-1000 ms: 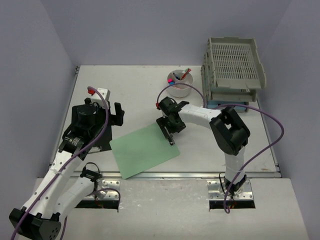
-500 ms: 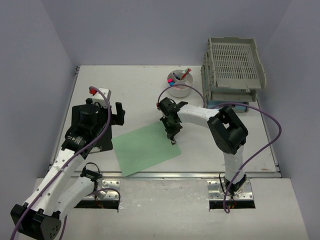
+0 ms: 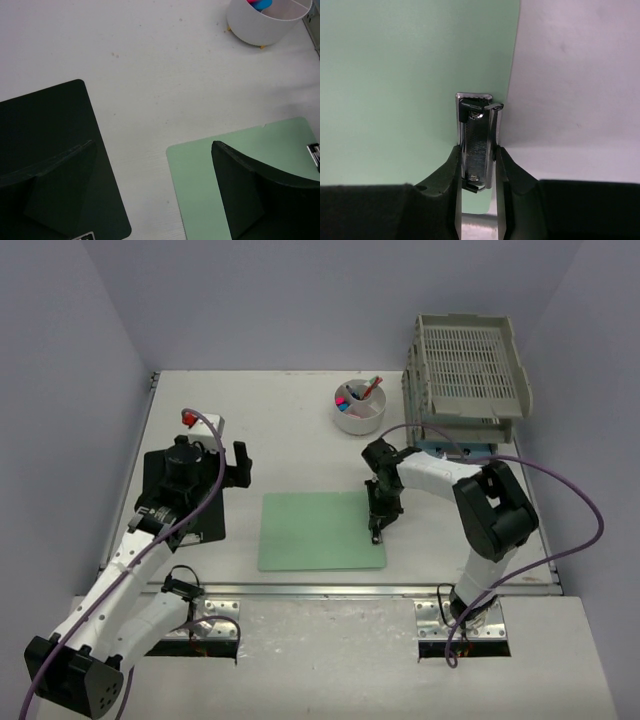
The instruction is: Organize the desk
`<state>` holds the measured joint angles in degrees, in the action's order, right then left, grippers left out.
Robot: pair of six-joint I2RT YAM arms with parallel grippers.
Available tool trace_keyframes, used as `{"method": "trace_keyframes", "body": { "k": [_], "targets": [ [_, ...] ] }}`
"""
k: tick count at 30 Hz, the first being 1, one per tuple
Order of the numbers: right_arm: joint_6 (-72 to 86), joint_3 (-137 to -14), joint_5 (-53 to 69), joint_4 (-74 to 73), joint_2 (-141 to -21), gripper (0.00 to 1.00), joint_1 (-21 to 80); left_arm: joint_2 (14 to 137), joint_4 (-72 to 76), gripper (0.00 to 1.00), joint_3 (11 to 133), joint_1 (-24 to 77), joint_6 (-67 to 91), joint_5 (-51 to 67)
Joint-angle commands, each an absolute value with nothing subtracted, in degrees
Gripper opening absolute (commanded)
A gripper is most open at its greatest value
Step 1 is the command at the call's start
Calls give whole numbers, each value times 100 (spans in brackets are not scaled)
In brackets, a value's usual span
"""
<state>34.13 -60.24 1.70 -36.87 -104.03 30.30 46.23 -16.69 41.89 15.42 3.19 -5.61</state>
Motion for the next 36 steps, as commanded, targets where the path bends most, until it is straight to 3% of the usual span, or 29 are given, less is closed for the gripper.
{"method": "trace_keyframes", "body": {
  "k": [1, 6, 13, 15, 19, 23, 27, 31, 33, 36],
  "targets": [
    [4338, -5363, 538, -4209, -9718, 0, 2869, 4728, -1430, 96, 4397, 1503, 518, -644],
    [5274, -4943, 643, -4266, -9447, 0, 2639, 4883, -1473, 96, 4530, 1503, 654, -659],
    [5827, -5647, 1352, -4147, -10184, 0, 2496, 4975, -1525, 97, 4671, 1503, 777, -725],
    [5928, -5882, 1656, -4044, -10431, 11, 2496, 4999, -1539, 97, 4700, 1503, 782, -753],
    [5814, -6142, 2287, -3844, -10653, 55, 2505, 5027, -1582, 98, 4755, 1503, 731, -791],
    [5742, -5929, 2111, -3694, -10150, 80, 2590, 4976, -1574, 99, 4705, 1503, 729, -784],
    [5416, -5867, 1803, -3762, -9464, 92, 2697, 4944, -1563, 99, 4688, 1499, 803, -701],
    [4220, -5753, 1844, -3448, -8823, 91, 2725, 4870, -1658, 100, 4755, 1503, 680, -392],
    [2771, -5685, 2064, -3031, -8360, 89, 2704, 4804, -1735, 100, 4790, 1503, 513, -74],
    [-550, -5571, 3392, -2821, -7709, 92, 2672, 4669, -1807, 100, 4765, 1503, 136, 589]
  ]
}}
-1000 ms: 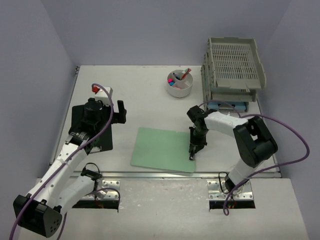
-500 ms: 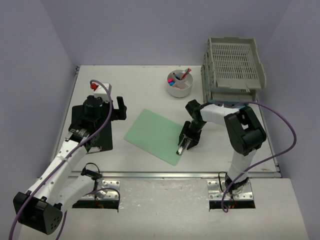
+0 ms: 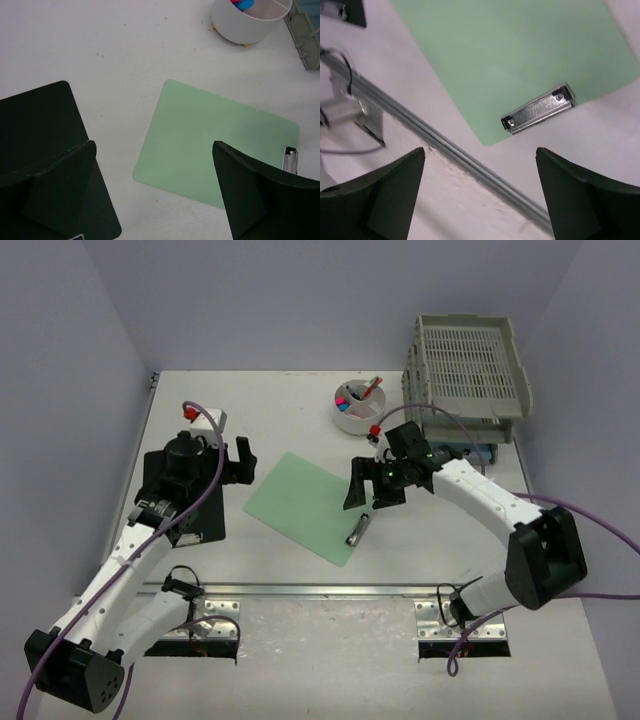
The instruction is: Organize the desk
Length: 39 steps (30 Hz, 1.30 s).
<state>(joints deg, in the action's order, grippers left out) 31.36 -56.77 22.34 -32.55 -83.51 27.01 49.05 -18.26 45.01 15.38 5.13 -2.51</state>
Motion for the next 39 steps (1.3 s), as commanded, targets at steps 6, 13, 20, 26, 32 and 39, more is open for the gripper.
{"method": "trace_keyframes", "body": {
  "k": [6, 13, 20, 26, 32, 39],
  "targets": [
    [-6792, -6321, 3910, -5359, -7907, 92, 2663, 4525, -1890, 100, 4699, 1503, -472, 1745],
    [-9574, -6554, 3702, -5925, -8427, 80, 2846, 4594, -1741, 100, 4625, 1503, -547, 2064],
    [-9664, -6232, 3644, -5124, -9079, 71, 3408, 4730, -1754, 100, 4389, 1503, -364, 1972],
    [-9971, -5763, 3441, -4444, -9355, 66, 3586, 4789, -1640, 100, 4314, 1503, -237, 2014],
    [-10414, -5432, 3109, -3788, -9781, 61, 3586, 4729, -1459, 100, 4037, 1503, -296, 1913],
    [-10588, -5511, 2900, -3595, -10206, 60, 3562, 4641, -1523, 100, 3957, 1503, -402, 1843]
  ]
}}
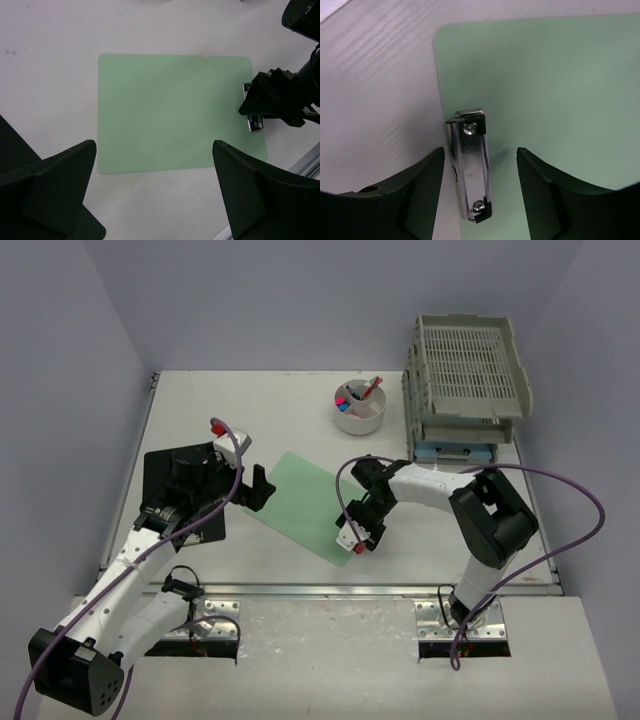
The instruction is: Organize the desk
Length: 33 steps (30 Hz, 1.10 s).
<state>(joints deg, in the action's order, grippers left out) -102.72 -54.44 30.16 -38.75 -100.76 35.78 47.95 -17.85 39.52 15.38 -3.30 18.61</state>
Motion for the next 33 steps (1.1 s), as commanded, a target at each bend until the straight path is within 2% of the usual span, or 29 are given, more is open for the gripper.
{"method": "trace_keyframes", "body": {
  "k": [1, 5, 13, 18, 25, 33],
  "targets": [
    [-10700, -5511, 2873, -3588, -10251, 59, 3541, 4628, -1502, 100, 3936, 1503, -404, 1846],
    [-11130, -5442, 2717, -3649, -10343, 55, 3427, 4632, -1456, 100, 3896, 1503, -425, 1840],
    [-11879, -5235, 2660, -3909, -10320, 55, 3305, 4672, -1322, 100, 3832, 1503, -426, 1860],
    [-12284, -5514, 2170, -4560, -10607, 53, 3344, 4711, -1308, 100, 3874, 1503, -423, 1932],
    [-12059, -6226, 1601, -5428, -11091, 48, 3500, 4704, -1266, 100, 3852, 1503, -428, 1949],
    [-11920, -6297, 1356, -5245, -11250, 46, 3614, 4636, -1294, 100, 3812, 1503, -470, 1894]
  ]
}}
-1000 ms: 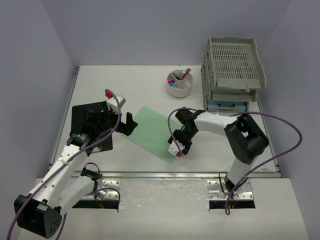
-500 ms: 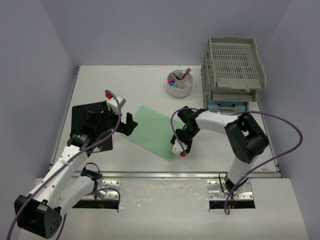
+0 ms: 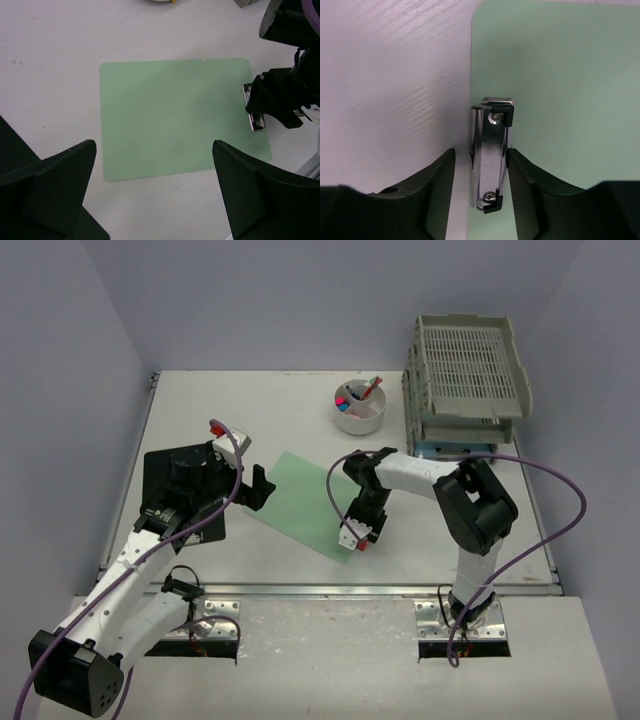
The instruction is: Organize the desk
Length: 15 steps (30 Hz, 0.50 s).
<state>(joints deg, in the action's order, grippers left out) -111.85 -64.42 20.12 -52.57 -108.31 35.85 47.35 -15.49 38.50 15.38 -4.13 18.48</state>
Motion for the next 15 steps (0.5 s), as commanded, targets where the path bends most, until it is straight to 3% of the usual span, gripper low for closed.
{"method": "trace_keyframes", "body": {
  "k": [1, 3, 6, 8, 11, 15],
  "targets": [
    [-11872, -6289, 1325, -5188, -11267, 45, 3619, 4628, -1299, 100, 3808, 1503, -479, 1885],
    [-11806, -6280, 1284, -5117, -11293, 40, 3625, 4619, -1305, 100, 3797, 1503, -483, 1868],
    [-11668, -6233, 1274, -5030, -11270, 26, 3642, 4609, -1310, 100, 3809, 1503, -483, 1843],
    [-11579, -6139, 1283, -4969, -11158, 8, 3647, 4614, -1326, 100, 3831, 1503, -492, 1845],
    [-11511, -5976, 1366, -4956, -10900, 1, 3655, 4630, -1323, 100, 3880, 1503, -476, 1862],
    [-11210, -5834, 1705, -5215, -10259, 0, 3726, 4649, -1308, 100, 3978, 1503, -392, 1933]
  ]
}}
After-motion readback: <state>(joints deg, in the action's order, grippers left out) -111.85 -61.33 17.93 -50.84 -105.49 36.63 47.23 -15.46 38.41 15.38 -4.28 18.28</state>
